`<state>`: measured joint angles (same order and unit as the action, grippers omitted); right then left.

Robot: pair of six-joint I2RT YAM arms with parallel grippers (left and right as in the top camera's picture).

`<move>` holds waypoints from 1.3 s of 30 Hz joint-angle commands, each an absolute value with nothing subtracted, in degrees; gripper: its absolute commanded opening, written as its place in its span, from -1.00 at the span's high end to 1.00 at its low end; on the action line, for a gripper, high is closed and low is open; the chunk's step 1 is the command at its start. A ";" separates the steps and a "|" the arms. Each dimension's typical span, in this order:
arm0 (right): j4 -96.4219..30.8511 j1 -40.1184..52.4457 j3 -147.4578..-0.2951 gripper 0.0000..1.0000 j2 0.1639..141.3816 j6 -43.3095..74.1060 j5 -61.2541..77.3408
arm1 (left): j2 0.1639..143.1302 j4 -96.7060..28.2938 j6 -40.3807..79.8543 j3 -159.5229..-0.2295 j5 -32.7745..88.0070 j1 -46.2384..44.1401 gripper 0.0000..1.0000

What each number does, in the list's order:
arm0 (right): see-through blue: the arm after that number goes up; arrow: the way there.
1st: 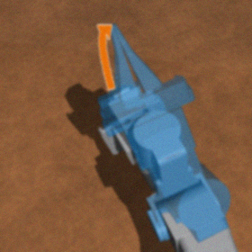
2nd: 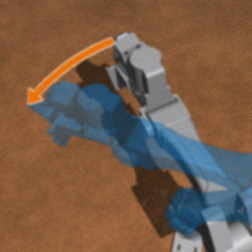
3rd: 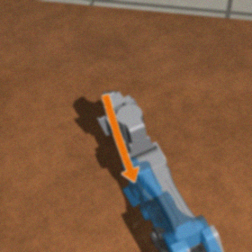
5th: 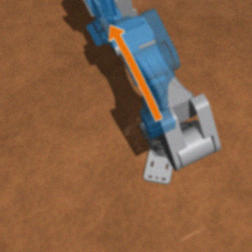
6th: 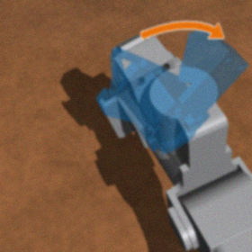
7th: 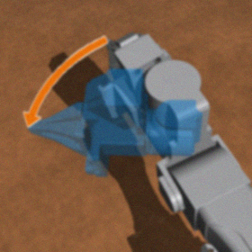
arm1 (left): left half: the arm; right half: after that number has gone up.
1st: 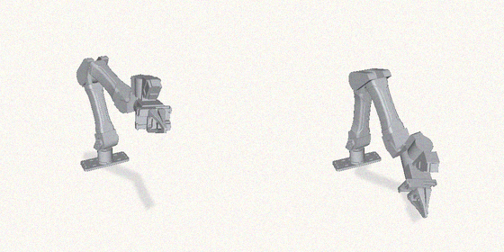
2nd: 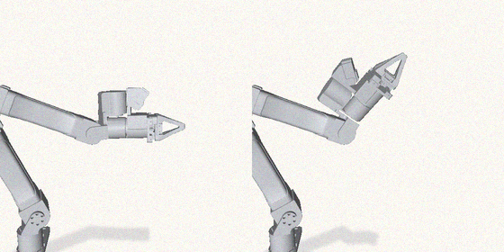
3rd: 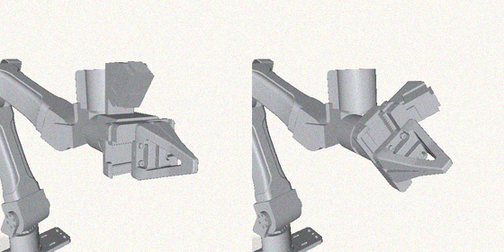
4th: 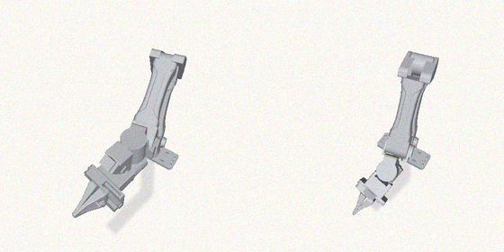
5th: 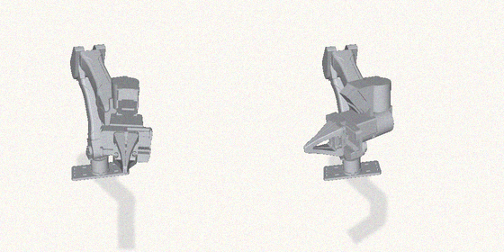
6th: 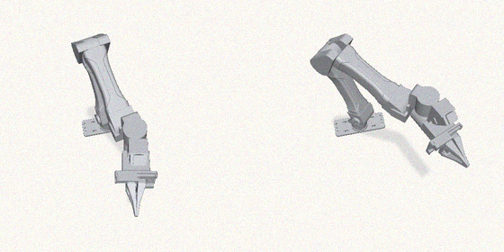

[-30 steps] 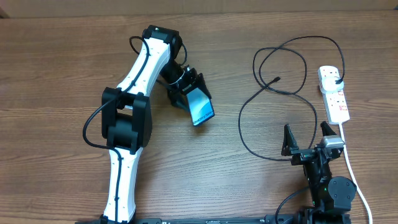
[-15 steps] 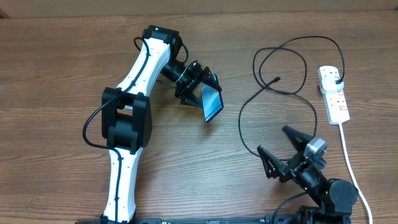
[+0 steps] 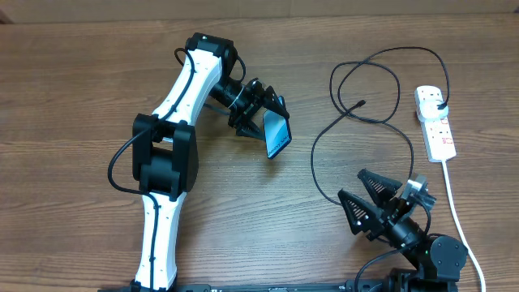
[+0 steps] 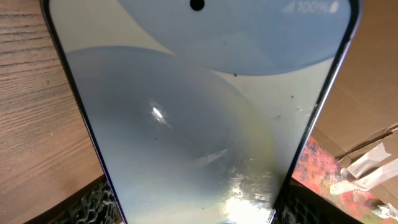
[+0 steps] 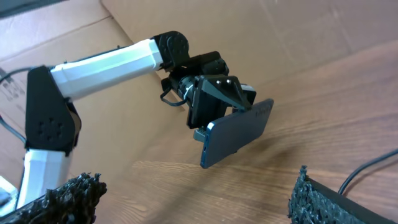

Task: Plug charger to phone and switch on socket
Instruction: 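Move the right gripper toward the phone held by the left gripper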

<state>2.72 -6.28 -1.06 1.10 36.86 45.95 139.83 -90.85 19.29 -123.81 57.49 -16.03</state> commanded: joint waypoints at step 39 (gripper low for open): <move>-7.97 -4.14 -37.41 -0.98 55.37 39.40 49.63 | 139.81 -90.76 18.44 -125.36 61.39 -16.16 -0.41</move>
<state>-4.45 -5.98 -33.69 56.21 40.21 56.14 139.83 -90.70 19.29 -123.81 58.30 -16.03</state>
